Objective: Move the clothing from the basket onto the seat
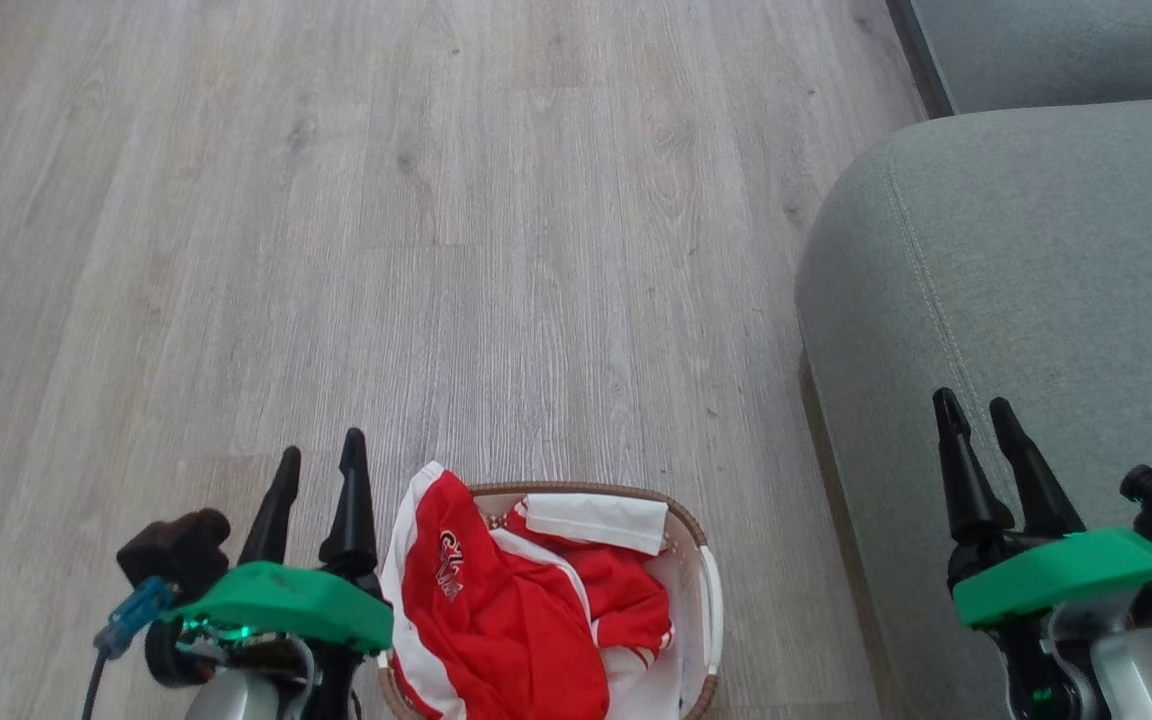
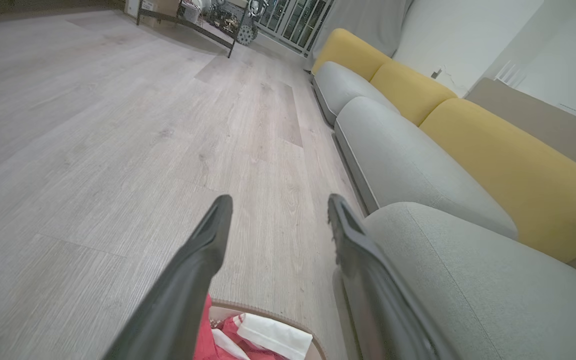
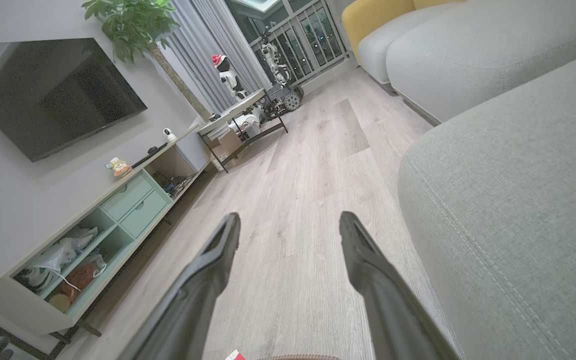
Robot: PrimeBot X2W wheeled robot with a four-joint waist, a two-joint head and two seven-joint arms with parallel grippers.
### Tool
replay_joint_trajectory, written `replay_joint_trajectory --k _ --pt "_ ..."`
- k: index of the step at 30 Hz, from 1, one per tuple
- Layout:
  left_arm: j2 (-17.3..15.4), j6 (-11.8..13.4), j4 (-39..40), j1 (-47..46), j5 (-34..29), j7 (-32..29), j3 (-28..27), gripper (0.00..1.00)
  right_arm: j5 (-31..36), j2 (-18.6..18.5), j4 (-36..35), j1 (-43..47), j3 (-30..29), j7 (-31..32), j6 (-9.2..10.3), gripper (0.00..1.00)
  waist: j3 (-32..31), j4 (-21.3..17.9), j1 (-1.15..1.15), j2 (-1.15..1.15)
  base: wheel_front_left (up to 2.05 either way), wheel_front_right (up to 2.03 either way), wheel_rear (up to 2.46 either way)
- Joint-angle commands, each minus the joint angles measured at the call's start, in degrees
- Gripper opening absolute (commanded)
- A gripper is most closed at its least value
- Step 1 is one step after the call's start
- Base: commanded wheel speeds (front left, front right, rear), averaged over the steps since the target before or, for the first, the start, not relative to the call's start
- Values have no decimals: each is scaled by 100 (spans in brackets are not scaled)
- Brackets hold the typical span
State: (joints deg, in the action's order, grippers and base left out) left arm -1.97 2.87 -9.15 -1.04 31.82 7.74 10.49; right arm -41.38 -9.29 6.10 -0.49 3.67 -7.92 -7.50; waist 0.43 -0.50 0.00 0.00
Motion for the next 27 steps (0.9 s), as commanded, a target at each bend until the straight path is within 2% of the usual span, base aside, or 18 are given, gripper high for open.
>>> replay_joint_trajectory --k 1,27 --pt "-71 38 263 -311 -210 113 -93 100 184 -151 -256 -230 98 -93 1 100 1 -1 0 0 0 0 0" --pt "-85 361 547 -368 -1930 549 299 100 1745 -335 -402 -250 353 -530 1 100 16 -4 0 0 0 0 0"
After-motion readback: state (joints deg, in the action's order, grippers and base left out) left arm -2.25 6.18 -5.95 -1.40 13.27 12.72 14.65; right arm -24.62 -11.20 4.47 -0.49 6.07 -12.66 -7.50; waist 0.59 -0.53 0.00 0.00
